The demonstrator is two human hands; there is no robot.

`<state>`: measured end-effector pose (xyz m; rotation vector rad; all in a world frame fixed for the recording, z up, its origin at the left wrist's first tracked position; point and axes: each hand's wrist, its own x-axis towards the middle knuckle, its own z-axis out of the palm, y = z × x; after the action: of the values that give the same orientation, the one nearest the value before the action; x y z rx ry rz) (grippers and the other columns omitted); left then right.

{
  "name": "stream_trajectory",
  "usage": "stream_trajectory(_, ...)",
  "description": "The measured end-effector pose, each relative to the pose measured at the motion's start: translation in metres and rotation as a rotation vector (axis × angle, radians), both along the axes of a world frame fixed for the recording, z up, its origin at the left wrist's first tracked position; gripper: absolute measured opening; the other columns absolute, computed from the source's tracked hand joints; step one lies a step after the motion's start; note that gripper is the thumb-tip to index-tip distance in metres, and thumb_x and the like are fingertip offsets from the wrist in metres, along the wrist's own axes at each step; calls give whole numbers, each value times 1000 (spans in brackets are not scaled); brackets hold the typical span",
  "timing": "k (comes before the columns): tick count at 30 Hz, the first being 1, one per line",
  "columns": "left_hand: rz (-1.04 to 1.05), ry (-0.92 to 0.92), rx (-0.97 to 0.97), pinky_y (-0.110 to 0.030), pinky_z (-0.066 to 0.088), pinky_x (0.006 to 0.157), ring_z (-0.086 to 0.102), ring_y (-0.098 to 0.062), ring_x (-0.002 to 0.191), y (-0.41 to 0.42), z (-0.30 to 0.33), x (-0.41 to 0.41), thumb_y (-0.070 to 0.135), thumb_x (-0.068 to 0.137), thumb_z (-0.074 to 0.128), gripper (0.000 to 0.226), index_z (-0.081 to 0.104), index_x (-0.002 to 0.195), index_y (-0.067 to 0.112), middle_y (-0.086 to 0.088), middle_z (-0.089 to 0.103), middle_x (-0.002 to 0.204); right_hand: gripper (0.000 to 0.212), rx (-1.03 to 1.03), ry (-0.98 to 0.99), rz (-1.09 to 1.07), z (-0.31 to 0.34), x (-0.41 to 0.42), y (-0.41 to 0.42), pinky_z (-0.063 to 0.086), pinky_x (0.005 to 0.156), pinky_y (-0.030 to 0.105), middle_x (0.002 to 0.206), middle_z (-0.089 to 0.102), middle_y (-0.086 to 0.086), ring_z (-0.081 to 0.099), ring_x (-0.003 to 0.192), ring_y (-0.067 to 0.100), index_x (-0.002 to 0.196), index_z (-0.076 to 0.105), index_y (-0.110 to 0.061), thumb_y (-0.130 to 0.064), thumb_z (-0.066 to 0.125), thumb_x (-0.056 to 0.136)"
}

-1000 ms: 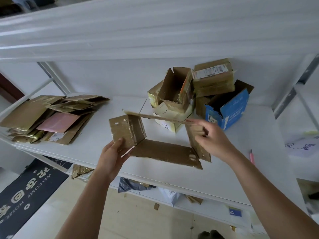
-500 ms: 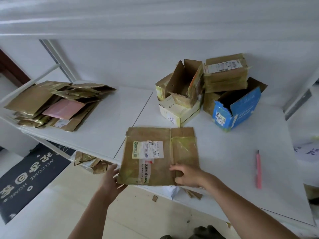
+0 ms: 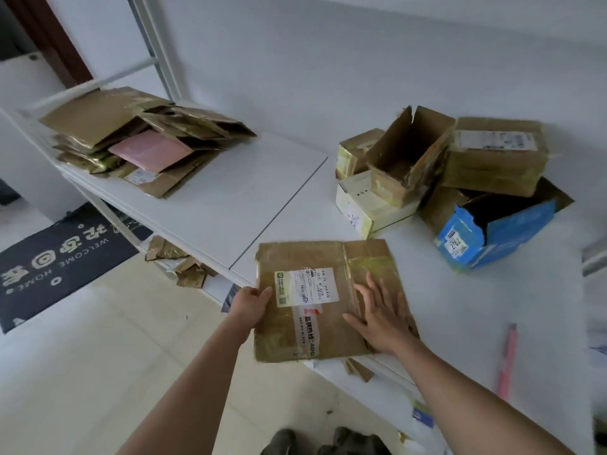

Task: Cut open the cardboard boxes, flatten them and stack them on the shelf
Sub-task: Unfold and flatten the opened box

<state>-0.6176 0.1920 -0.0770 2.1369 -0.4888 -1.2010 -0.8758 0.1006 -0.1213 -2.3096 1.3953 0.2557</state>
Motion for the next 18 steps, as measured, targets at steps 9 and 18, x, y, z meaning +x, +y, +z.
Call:
stream_trajectory(9,53,-111,128,-32,45,76,53,-19,87,8,-41,-11,29,102,48,34,56,129,10,0,54,95,77,-19,218,116,-9,1,0,-23,113,57,140,-58,-7,-49,133,23,136,-46,-38,-77,-11,79)
stream_trajectory(18,257,263,-8,-26,53,52,66,-15,81,10,-32,0,12,100,52,15,58,113,15,-3,67,99,77,-30,198,107,-4,0,4,-20,115,54,147,-50,-8,-43,138,21,144,-36,-39,-74,-3,84)
